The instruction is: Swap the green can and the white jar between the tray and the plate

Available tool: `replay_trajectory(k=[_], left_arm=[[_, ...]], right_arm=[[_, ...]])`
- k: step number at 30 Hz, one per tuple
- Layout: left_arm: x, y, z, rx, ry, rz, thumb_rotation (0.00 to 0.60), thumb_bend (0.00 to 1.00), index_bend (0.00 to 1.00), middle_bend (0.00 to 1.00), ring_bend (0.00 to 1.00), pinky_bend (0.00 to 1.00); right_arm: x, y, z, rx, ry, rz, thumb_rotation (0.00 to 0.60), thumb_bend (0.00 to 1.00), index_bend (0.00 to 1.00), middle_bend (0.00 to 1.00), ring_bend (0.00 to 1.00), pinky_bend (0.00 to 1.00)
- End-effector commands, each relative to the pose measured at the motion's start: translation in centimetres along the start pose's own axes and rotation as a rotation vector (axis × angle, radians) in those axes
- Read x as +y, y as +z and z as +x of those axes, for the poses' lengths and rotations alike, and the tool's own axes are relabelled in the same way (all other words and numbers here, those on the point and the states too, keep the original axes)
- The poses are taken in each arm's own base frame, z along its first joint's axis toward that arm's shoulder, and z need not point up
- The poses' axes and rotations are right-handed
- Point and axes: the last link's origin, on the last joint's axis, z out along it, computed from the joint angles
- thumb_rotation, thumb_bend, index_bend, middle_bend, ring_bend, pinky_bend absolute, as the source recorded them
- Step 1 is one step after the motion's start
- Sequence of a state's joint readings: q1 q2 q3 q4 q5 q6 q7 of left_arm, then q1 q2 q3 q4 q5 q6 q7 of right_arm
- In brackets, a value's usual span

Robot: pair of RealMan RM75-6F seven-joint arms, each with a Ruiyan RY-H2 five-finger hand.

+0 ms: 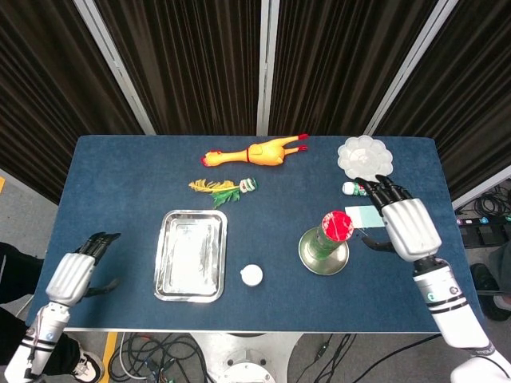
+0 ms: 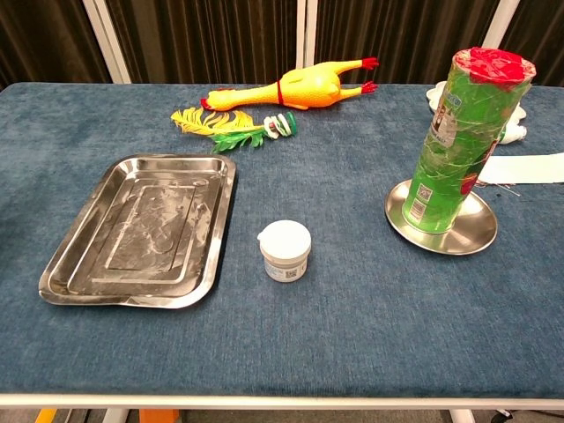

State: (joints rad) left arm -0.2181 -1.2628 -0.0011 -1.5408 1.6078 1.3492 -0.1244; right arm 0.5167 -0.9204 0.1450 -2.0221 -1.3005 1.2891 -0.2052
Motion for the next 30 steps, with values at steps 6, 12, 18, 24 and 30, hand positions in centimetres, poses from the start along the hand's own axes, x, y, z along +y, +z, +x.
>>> replay_trajectory(k=[6, 12, 18, 24, 30], left_arm=[[7.1, 4.5, -2.5, -0.088, -0.027, -0.248, 0.600, 0.18, 0.13, 0.16, 0.09, 0.35], [12.0, 7.5, -3.7, -0.129, 0.030, -0.416, 0.600, 0.18, 0.14, 0.16, 0.09, 0.35], [16.0, 10.2, -4.3, -0.143, 0.131, -0.549, 0.600, 0.18, 0.14, 0.16, 0.11, 0.35], [19.1, 11.1, -5.7, -0.177, 0.231, -0.654, 0.600, 0.18, 0.15, 0.17, 0.13, 0.36], [20.1, 11.4, -7.2, -0.214, 0.320, -0.701, 0.600, 0.18, 0.16, 0.18, 0.13, 0.35]], right_arm=[[4.8, -1.4, 1.4, 0.077, 0.057, -0.113, 0.600, 0.01, 0.07, 0.17, 0.08, 0.24], [7.2, -1.8, 1.6, 0.096, 0.077, -0.170, 0.600, 0.01, 0.05, 0.15, 0.08, 0.24], [9.2, -2.6, 1.4, 0.105, 0.100, -0.220, 0.600, 0.01, 0.05, 0.16, 0.08, 0.24], [10.6, -3.3, 1.4, 0.110, 0.112, -0.252, 0.600, 0.01, 0.05, 0.16, 0.08, 0.24], [11.4, -3.9, 1.5, 0.116, 0.123, -0.265, 0.600, 0.01, 0.05, 0.16, 0.08, 0.24]])
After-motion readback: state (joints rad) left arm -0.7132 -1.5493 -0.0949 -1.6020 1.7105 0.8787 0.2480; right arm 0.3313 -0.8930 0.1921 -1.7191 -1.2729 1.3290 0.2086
